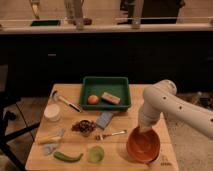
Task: Stack bowls on top of each other
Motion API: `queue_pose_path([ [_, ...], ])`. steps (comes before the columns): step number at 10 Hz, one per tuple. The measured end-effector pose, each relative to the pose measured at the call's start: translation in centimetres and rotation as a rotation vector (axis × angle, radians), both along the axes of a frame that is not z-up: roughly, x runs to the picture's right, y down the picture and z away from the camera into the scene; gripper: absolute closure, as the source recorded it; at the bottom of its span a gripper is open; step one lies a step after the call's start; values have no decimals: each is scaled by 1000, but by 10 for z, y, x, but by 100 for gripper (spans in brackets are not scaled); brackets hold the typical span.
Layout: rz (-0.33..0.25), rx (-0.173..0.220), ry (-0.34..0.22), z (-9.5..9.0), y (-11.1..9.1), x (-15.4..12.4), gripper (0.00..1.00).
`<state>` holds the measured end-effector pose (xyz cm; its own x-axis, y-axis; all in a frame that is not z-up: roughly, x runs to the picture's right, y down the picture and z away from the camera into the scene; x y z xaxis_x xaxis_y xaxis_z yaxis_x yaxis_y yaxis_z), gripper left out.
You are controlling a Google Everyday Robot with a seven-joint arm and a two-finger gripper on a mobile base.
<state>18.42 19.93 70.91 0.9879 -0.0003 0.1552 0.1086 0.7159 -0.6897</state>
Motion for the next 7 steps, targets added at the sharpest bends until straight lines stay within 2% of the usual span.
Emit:
queue_pose_path([
  [1,6,-21,9,2,2,3,96],
  [3,21,-90,26,7,8,7,96],
  [7,40,-127,26,9,13,9,96],
])
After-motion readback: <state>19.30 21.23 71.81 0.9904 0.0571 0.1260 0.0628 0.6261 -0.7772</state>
